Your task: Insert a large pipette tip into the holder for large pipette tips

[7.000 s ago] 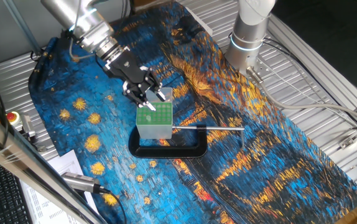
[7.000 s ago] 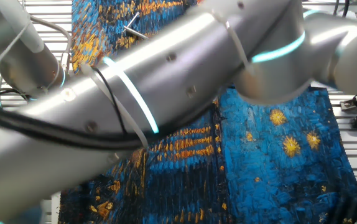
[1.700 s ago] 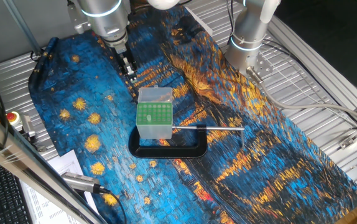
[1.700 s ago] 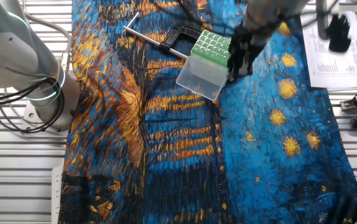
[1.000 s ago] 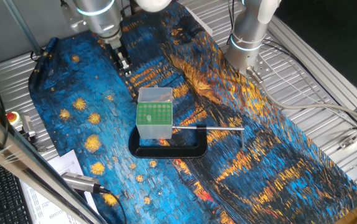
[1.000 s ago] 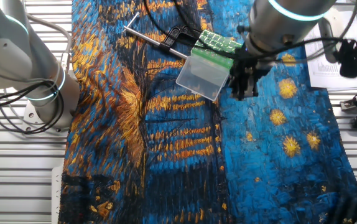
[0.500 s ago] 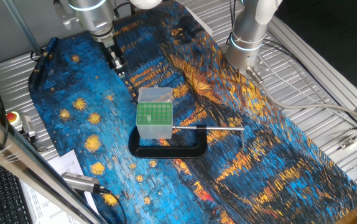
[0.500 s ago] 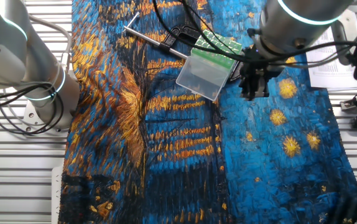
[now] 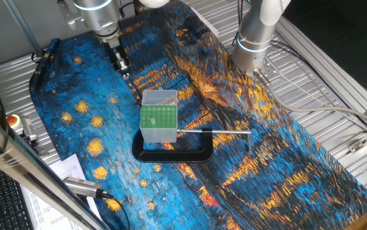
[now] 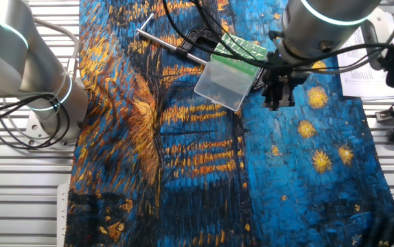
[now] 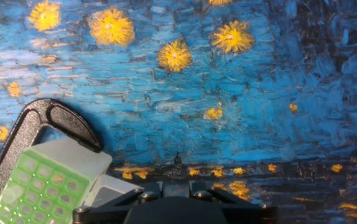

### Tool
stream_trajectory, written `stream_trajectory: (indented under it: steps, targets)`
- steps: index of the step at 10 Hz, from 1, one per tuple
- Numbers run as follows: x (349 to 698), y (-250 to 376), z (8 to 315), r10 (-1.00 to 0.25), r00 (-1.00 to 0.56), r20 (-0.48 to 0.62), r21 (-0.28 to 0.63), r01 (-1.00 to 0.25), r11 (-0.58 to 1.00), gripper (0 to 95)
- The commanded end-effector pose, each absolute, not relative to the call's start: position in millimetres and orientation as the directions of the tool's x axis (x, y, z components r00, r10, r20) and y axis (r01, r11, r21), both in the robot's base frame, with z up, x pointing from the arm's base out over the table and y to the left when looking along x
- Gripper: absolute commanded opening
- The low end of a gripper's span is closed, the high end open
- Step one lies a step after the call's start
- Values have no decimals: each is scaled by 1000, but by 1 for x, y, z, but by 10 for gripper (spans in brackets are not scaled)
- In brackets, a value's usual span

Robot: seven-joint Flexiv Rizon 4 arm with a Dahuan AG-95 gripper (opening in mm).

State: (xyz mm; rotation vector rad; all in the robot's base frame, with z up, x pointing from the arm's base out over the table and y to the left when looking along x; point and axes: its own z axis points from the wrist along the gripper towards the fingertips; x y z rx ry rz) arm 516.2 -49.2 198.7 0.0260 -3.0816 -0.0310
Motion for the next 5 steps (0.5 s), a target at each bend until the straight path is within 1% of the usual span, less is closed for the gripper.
stream_trajectory:
  steps: [1, 2, 5]
  targets:
    - [513, -50, 199, -17, -998, 58, 14, -16, 1000, 190]
    - [513, -50, 199, -16, -998, 57, 13, -15, 1000, 0]
    - [513, -50, 199, -12, -998, 56, 16, -11, 1000, 0]
